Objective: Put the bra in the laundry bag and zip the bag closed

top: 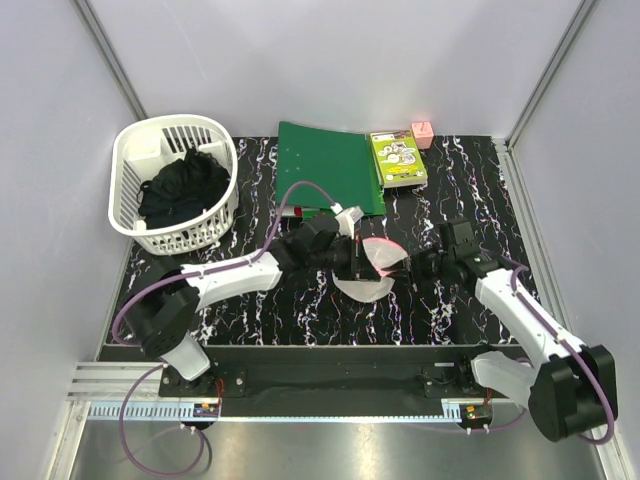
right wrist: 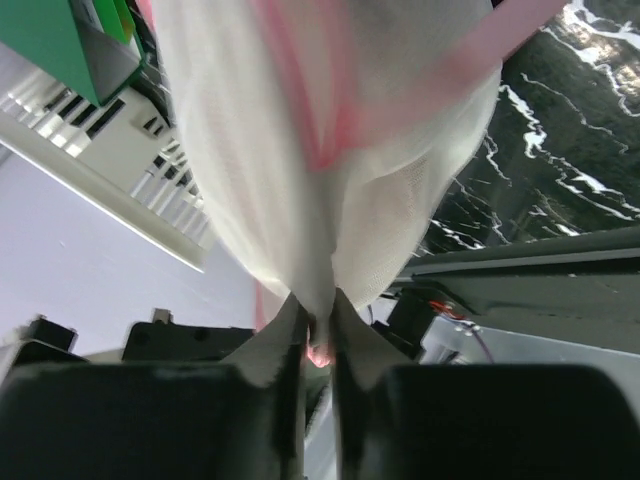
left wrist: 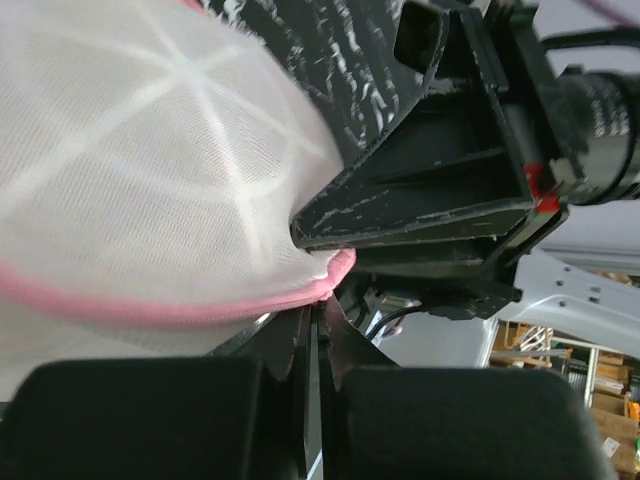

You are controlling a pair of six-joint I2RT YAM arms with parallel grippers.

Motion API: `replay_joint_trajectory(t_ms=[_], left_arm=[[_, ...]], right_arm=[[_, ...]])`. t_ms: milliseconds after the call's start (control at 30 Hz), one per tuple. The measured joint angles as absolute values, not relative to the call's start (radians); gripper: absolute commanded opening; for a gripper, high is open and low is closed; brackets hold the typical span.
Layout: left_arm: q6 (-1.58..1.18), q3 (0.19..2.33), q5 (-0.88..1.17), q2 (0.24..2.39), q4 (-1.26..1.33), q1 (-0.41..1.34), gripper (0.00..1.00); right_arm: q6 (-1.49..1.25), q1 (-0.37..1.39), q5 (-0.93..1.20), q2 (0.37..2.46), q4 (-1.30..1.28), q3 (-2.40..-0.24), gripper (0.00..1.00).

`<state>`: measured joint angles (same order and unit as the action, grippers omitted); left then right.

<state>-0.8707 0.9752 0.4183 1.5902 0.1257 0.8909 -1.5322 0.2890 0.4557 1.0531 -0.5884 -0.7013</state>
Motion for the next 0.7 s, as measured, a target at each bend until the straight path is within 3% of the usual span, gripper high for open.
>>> replay_joint_trajectory(t_ms=[33,333,567,667,700], left_arm=[[-0.861,0.983,0.416,1.594,0.104,0.891,0.0],[-0.7,0.958,0.347,1.546,-0.149,0.754,0.0],[-0.588,0.923,0.274,1.444,-0.295,0.669,0.0],[-0.579,0.894,0.28,1.393,-0.303,0.675,0.0],[-0.583,0.881,0.286,1.373,-0.296,0.677,0.0]], right_arm=[[-1.525,0.289,0.455,1.073,-0.581,-0.707,0.0],[-1.296,0.297,0.476,1.185,-0.525,-0.751,0.0],[-0.966,0.302,0.587,1.373,-0.533,-0.965,0.0],[-0.802,0.302,0.684,1.526,-0.575,-1.14,0.14],[-0.756,0.306,0.701,1.571,-0.603,-1.192,0.24]])
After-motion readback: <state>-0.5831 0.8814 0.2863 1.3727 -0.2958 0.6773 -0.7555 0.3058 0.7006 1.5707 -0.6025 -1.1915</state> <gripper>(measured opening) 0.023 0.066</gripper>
